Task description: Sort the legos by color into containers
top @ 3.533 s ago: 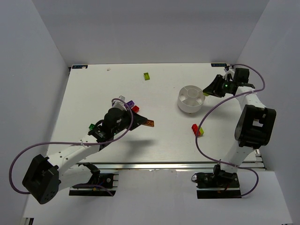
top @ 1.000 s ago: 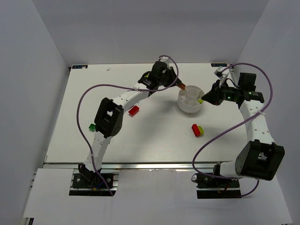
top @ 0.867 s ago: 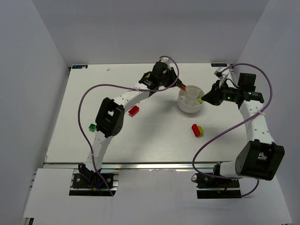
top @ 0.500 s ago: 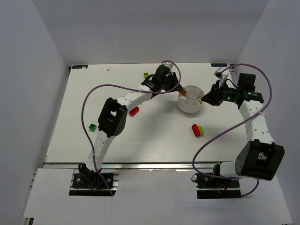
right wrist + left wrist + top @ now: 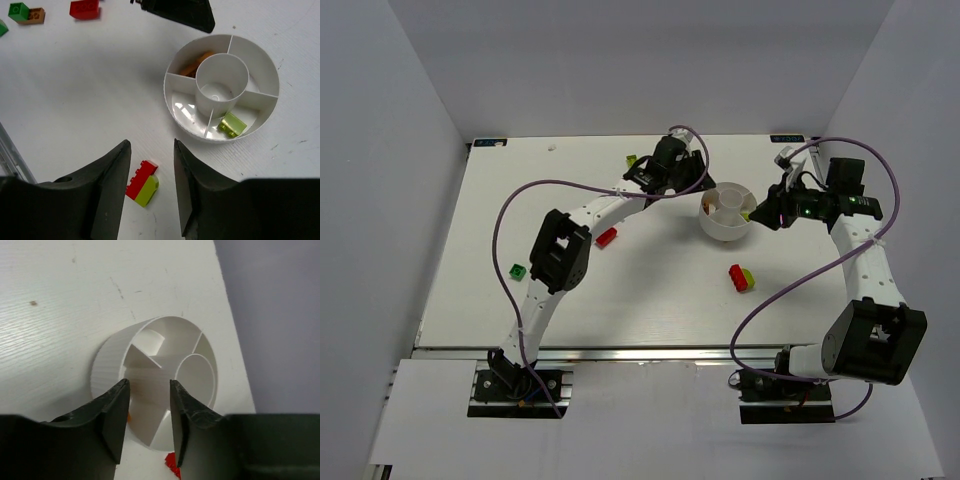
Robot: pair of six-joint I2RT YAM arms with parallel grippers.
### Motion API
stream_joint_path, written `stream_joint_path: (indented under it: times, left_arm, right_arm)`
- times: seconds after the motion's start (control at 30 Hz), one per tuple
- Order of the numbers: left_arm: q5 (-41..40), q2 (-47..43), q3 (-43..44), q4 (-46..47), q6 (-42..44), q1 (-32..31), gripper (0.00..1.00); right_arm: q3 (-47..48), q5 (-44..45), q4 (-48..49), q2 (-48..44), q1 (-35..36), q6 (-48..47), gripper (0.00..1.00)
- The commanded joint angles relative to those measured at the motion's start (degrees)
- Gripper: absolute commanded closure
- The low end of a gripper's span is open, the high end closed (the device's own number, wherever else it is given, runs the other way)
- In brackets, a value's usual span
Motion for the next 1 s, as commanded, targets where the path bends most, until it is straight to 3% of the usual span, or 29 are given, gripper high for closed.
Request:
stream_joint_path:
  times: [0.0, 0.03, 0.07, 0.17, 0.27, 0.3, 0.4, 0.43, 0.5, 0.63, 0.8, 0.97]
  left_arm:
    - [-3.64, -7.74, 0.2, -1.94, 3.05, -0.05, 0.54]
    - [-4.51, -9.32, -0.85, -2.12, 3.57, 0.04, 0.61]
    - [-5.31, -11.17, -4.08, -2.2, 4.01, 0.48, 0.76]
    - [-7.24, -21.18, -12.78, 0.07, 3.84, 1.45, 0.83]
    - [-8.74, -33.3, -28.15, 4.46, 1.75, 2.15, 0.64]
    - [-9.09, -36.2, -35.76, 6.39, 1.12, 2.24, 0.48]
    - [-10.06, -46.93, -49.22, 8.95, -2.04, 2.33, 0.33]
    - [-10.76, -49.22, -52.07, 9.22, -2.83, 2.33, 0.31]
    - [-12.96, -55.64, -60.04, 10.09, -5.55, 2.33, 0.3]
    - [-14.71, -65.13, -71.13, 13.07, -10.12, 2.33, 0.3]
    - [-16.3, -74.27, -80.04, 15.1, -14.87, 2.33, 0.29]
    - [-15.95, -77.27, -84.79, 15.9, -17.16, 2.33, 0.29]
  right_arm:
    - [-0.07, 1.17, -5.87, 0.95, 1.0, -6.38, 0.54]
    - [-0.07, 1.96, -7.62, 1.12, 1.35, -8.14, 0.51]
    - [-0.33, 2.49, -11.12, 1.65, 2.05, -11.81, 0.5]
    - [-1.56, 5.12, -14.4, 1.91, 2.84, -15.35, 0.41]
    - [-4.28, 8.81, -15.11, 1.39, 3.55, -14.93, 0.38]
    - [-6.03, 9.69, -14.68, 1.21, 3.9, -13.71, 0.37]
    - [-10.94, 16.71, -10.57, -0.37, 6.53, -8.97, 0.27]
    - [-12.27, 21.25, -9.32, -0.98, 7.58, -7.64, 0.18]
    - [-15.0, 25.33, -6.51, -2.83, 11.45, -3.61, 0.11]
    - [-21.41, 40.85, 2.97, -4.94, 17.69, 7.27, 0.11]
    - [-23.53, 46.08, 5.89, -4.33, 20.6, 12.67, 0.11]
    - [-23.45, 47.67, 7.83, -1.61, 20.78, 14.6, 0.11]
